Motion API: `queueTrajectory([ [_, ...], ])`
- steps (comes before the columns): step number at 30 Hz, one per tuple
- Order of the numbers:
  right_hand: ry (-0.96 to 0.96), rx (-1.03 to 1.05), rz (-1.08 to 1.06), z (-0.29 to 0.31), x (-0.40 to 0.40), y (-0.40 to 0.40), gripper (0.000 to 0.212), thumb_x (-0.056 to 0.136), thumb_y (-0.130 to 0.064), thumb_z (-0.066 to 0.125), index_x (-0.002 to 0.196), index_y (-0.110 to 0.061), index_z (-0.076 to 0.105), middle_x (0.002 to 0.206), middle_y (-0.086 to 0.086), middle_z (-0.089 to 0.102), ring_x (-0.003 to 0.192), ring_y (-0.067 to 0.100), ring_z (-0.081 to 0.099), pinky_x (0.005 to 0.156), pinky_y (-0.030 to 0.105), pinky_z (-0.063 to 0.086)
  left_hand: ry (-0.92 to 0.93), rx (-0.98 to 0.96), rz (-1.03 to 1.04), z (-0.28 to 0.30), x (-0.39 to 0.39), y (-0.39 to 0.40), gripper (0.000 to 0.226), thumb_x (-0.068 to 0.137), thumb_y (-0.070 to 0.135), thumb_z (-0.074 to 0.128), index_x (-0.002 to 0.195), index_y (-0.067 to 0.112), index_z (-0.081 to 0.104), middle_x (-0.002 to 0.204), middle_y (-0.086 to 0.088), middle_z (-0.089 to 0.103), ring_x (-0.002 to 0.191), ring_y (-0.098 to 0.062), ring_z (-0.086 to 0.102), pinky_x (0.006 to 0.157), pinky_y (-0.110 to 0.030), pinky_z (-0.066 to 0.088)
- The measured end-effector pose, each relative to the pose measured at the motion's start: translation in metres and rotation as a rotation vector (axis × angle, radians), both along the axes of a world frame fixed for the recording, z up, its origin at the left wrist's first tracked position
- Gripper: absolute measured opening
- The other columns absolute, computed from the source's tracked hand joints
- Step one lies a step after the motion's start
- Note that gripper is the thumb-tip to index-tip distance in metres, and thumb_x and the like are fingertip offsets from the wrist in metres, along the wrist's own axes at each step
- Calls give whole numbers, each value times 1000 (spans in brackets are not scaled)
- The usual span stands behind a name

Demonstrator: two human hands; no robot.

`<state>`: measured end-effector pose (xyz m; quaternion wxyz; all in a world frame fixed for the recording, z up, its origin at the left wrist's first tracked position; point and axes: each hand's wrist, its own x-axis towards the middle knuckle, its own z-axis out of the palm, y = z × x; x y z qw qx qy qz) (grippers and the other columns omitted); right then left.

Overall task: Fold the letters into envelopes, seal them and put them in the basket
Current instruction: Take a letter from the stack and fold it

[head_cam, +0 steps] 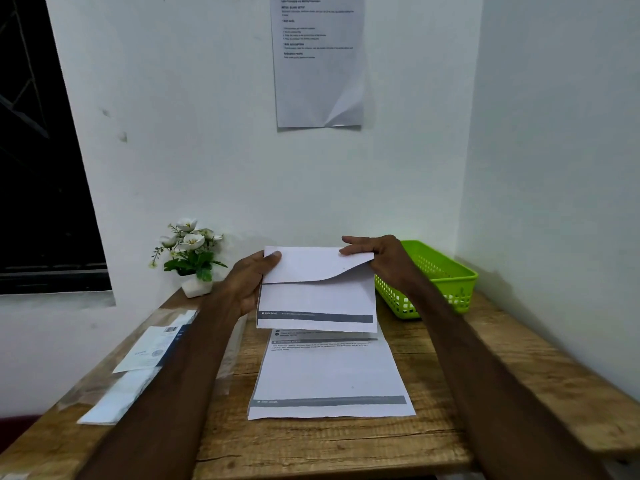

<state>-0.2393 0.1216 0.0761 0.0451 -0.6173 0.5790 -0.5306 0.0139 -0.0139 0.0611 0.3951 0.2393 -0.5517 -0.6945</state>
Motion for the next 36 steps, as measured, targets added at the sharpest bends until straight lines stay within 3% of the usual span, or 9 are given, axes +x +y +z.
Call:
queueTrajectory([
  [3,-70,-23,-58,-1,-3,-5,66,74,22,40,107,-18,81,127,2,71,116,11,66,95,34,57,28,-22,46,2,0,1,34,97,19,66,127,3,65,119,-19,71,81,-21,74,64,-36,62],
  [5,-140,-70,-122,3,-4,-4,70,66,17,38,104,-26,80,119,2,74,101,10,69,83,26,58,47,-31,66,3,0,2,34,97,19,67,126,3,65,117,-18,72,82,-22,73,64,-36,62],
  [10,-11,-144,-236,11,8,5,46,87,5,49,112,-21,78,117,-9,74,117,6,65,104,28,49,52,-76,118,4,-1,6,22,94,18,70,113,8,72,106,-14,75,80,-20,73,63,-33,60],
  [13,115,-157,-220,10,29,1,22,96,-21,62,110,-24,78,114,-12,75,113,3,66,103,31,50,40,-125,116,5,-4,12,13,91,21,73,102,14,77,104,-13,76,84,-22,71,73,-37,61],
  [15,198,-128,-232,9,46,-1,23,97,-34,62,111,-25,78,115,-13,75,114,3,65,101,31,50,8,-198,135,7,-8,18,16,91,27,75,102,16,79,106,-10,77,89,-22,71,81,-39,61],
  [22,278,-93,-256,-1,88,-12,41,97,-50,46,86,-17,69,78,-5,71,77,14,64,71,39,51,-27,-471,177,18,-16,44,24,94,40,69,101,21,81,103,2,79,98,-14,72,91,-36,58],
  [27,169,-106,-249,4,91,-12,50,100,-45,53,63,-11,45,54,0,44,56,15,42,56,39,36,-1,-547,170,20,-20,53,21,95,36,69,98,19,82,99,2,79,95,-11,72,92,-34,57],
  [31,170,-39,-173,12,81,-5,45,96,-40,59,68,-4,57,62,13,53,56,11,41,57,40,40,7,-490,229,21,-17,49,24,94,39,70,98,18,82,99,4,79,95,-11,73,89,-33,58],
  [36,43,64,-43,24,52,10,33,91,-36,72,73,-8,74,62,-1,59,62,6,46,59,28,37,107,-328,302,24,-5,28,22,90,38,74,98,19,81,103,0,79,98,-17,73,90,-39,59],
])
